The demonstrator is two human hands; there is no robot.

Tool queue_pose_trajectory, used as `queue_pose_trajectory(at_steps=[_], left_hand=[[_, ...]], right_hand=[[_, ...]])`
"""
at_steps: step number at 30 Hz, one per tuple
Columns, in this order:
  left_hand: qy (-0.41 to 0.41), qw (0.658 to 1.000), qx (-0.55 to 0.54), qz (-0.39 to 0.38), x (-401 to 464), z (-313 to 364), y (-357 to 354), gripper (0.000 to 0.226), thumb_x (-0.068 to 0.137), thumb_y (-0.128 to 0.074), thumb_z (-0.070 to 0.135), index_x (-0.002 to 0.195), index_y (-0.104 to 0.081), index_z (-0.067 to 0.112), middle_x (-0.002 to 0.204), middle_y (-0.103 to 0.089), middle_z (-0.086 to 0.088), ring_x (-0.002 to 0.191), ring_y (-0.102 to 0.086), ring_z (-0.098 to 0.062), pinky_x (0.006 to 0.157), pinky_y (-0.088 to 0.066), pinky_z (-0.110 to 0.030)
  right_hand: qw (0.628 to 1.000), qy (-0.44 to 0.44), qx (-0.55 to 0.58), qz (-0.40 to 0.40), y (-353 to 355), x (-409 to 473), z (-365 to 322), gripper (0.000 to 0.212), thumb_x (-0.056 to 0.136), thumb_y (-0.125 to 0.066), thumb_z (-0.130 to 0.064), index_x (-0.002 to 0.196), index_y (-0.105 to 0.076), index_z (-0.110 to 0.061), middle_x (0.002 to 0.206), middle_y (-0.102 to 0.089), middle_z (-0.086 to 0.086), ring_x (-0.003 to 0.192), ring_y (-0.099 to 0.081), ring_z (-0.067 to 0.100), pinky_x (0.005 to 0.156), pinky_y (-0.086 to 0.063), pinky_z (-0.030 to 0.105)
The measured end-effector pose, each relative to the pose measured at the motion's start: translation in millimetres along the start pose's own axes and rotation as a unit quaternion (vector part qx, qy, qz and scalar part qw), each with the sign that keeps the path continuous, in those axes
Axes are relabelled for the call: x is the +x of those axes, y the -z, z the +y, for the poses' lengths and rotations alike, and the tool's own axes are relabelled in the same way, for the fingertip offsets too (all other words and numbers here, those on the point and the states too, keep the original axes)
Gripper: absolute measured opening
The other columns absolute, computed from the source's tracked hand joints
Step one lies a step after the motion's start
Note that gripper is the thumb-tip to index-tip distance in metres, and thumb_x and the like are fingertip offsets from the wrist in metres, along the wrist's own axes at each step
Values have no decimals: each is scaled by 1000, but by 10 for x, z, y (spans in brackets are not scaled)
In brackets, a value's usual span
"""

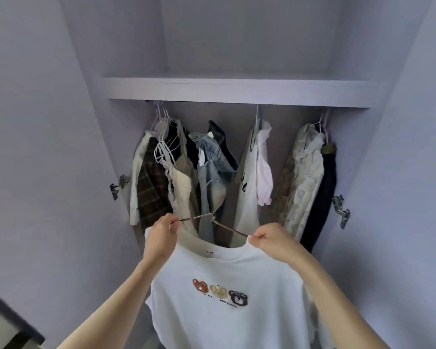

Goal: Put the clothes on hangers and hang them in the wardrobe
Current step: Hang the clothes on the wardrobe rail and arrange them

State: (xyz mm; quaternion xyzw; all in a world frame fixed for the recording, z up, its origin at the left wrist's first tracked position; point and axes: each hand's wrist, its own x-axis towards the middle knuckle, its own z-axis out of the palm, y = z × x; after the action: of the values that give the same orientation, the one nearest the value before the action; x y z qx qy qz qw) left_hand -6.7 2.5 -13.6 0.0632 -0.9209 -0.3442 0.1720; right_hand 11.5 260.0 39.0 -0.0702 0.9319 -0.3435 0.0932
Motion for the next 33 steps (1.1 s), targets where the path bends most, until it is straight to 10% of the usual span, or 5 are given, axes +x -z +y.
queue_pose_trajectory(at_steps=[6, 18, 33], left_hand=[[-15, 984, 14, -177, 247, 201, -593, 36, 99, -40, 24, 135, -44, 20, 134, -51, -4, 116, -52, -26, 93, -43, -34], [-95, 965, 17, -243, 942, 560, -1174, 39, 99, -39, 18, 137, -40, 13, 137, -47, -9, 119, -49, -29, 95, -39, -33], [-156, 986, 23, -57, 2212, 315, -1019, 55, 92, -47, 5, 143, -27, 7, 147, -21, -22, 133, -24, -38, 101, -33, -48]], right_hand=[[994, -90, 55, -2, -15, 114, 438, 43, 92, -49, -22, 56, -25, -20, 57, -24, -1, 53, -25, 14, 52, -17, 30], [979, -187, 53, 51, 41, 66, 910, 24, 91, -45, -19, 70, -39, -10, 69, -35, 7, 59, -32, 14, 50, -23, 24], [971, -121, 140, 151, -154, 637, 379, 23, 92, -50, -21, 70, -57, -24, 63, -52, -11, 60, -46, 0, 55, -34, 11]])
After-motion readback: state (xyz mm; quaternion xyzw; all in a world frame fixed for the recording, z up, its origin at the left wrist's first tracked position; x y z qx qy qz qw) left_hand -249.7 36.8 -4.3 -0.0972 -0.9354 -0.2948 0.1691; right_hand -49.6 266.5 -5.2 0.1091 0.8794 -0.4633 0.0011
